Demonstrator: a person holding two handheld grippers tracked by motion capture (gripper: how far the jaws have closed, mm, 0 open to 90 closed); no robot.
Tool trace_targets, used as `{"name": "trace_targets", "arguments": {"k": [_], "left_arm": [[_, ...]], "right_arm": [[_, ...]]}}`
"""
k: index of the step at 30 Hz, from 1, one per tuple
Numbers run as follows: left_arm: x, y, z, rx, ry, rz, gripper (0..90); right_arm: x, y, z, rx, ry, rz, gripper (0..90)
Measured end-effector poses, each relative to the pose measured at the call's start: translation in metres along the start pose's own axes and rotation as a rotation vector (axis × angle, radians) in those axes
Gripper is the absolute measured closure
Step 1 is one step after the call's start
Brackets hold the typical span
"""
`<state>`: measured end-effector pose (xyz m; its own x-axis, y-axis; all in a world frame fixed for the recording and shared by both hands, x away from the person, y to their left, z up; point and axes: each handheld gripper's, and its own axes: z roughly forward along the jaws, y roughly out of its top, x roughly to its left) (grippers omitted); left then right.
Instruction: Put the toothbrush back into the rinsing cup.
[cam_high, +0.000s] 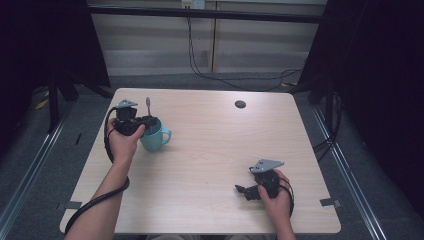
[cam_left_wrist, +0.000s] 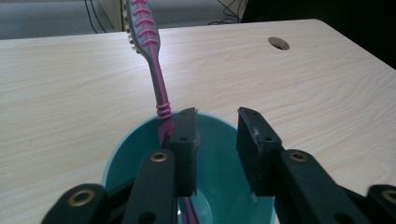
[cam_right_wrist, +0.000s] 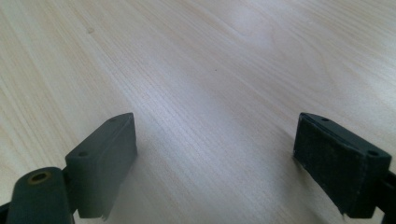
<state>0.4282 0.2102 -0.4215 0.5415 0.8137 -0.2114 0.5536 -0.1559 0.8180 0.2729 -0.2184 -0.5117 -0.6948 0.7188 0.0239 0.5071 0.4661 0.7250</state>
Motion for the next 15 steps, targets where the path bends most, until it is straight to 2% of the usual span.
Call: {"name": "trace_targets", "arguments": {"k": [13,15], "left_arm": [[-0.0051,-0.0028,-0.0053,-0.006,-0.018,-0.001,49.2],[-0.0068,-0.0029,-0.0058,-0.015,-0.033,-0.003,45.7]], "right_arm": [[-0.0001,0.0000,0.0000,0.000,0.000,0.000,12.8],[0.0000,0.0000,0.0000,0.000,0.000,0.000,12.8]]}}
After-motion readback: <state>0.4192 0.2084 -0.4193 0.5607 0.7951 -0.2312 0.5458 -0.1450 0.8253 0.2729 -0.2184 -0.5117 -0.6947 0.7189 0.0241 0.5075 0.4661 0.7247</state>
